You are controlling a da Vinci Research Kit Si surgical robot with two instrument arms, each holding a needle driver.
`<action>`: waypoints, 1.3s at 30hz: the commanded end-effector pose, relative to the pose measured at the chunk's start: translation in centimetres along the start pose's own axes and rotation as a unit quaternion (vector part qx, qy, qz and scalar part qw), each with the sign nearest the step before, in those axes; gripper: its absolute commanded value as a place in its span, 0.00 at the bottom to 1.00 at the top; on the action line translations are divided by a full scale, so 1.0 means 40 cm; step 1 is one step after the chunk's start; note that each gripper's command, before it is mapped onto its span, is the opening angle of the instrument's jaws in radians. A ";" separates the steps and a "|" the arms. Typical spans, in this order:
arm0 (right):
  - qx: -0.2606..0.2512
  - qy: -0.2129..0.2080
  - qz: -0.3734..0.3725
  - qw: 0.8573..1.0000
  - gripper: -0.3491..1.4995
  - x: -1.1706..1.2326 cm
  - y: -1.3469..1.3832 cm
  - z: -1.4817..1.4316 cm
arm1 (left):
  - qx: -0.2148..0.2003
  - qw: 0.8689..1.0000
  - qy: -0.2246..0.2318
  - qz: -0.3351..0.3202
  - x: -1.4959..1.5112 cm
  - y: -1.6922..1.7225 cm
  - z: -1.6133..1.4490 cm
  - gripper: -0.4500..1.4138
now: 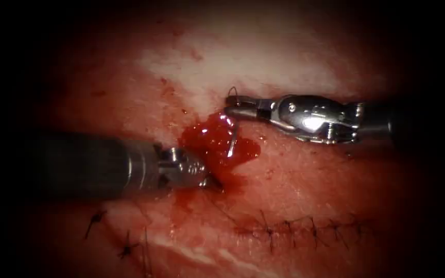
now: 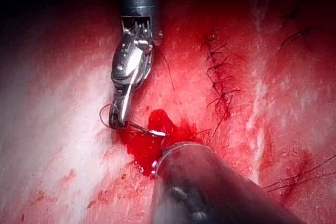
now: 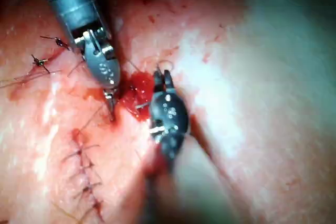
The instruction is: Wound Closure
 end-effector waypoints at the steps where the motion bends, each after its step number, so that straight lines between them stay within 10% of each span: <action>1: 0.003 0.005 0.033 0.999 0.00 -0.0021 -0.0022 0.0019 | -0.001 1.000 0.000 0.000 0.0000 0.0004 0.0023 0.00; 15: -0.002 -0.009 0.243 0.970 0.00 -0.0062 -0.0064 0.0030 | -0.001 1.000 0.000 0.000 0.0000 0.0004 0.0023 0.00; 39: 0.049 -0.112 0.294 0.948 0.00 -0.0083 -0.0181 0.0008 | -0.001 1.000 0.000 0.001 -0.0001 0.0003 0.0014 0.00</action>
